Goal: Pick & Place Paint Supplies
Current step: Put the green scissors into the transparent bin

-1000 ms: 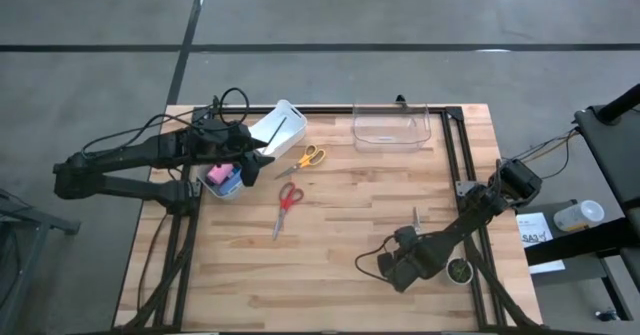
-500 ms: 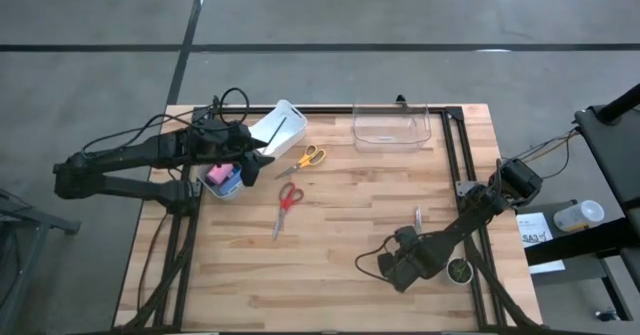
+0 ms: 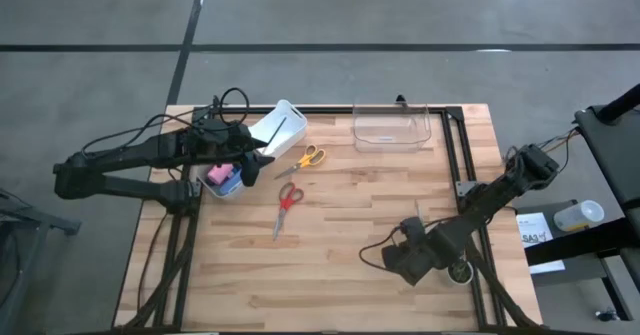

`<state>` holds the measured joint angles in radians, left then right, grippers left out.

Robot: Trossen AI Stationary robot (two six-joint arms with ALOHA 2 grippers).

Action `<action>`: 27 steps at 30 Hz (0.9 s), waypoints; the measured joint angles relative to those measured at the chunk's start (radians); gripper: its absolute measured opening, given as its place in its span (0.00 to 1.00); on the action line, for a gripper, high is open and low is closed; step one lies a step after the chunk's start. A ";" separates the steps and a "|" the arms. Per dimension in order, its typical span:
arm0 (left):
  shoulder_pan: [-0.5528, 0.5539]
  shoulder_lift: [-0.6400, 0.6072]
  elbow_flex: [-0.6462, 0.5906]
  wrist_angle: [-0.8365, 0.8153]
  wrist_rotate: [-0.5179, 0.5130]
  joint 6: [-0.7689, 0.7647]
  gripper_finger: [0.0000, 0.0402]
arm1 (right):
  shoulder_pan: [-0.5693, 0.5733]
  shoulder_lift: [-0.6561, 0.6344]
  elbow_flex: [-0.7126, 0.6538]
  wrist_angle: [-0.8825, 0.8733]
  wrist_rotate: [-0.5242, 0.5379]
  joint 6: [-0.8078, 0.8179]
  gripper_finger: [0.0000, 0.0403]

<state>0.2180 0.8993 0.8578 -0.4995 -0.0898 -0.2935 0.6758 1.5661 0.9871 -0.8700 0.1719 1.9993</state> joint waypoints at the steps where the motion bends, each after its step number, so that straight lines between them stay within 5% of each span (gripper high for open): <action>1: 0.000 0.000 0.000 0.000 0.000 0.000 0.68 | 0.000 -0.020 0.000 -0.007 0.025 -0.015 0.06; 7: 0.000 0.000 0.000 0.000 0.000 0.000 0.68 | -0.024 -0.144 0.000 -0.050 0.217 -0.157 0.06; 23: 0.000 0.000 0.000 0.000 0.000 0.000 0.68 | -0.303 -0.371 0.001 0.058 1.045 -0.741 0.06; 27: 0.000 0.000 0.000 0.000 0.000 0.000 0.68 | -0.381 -0.388 0.001 0.125 1.111 -0.879 0.06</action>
<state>0.2180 0.8993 0.8580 -0.4995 -0.0898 -0.2932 0.2951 1.1779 0.9882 -0.7447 1.2826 1.1199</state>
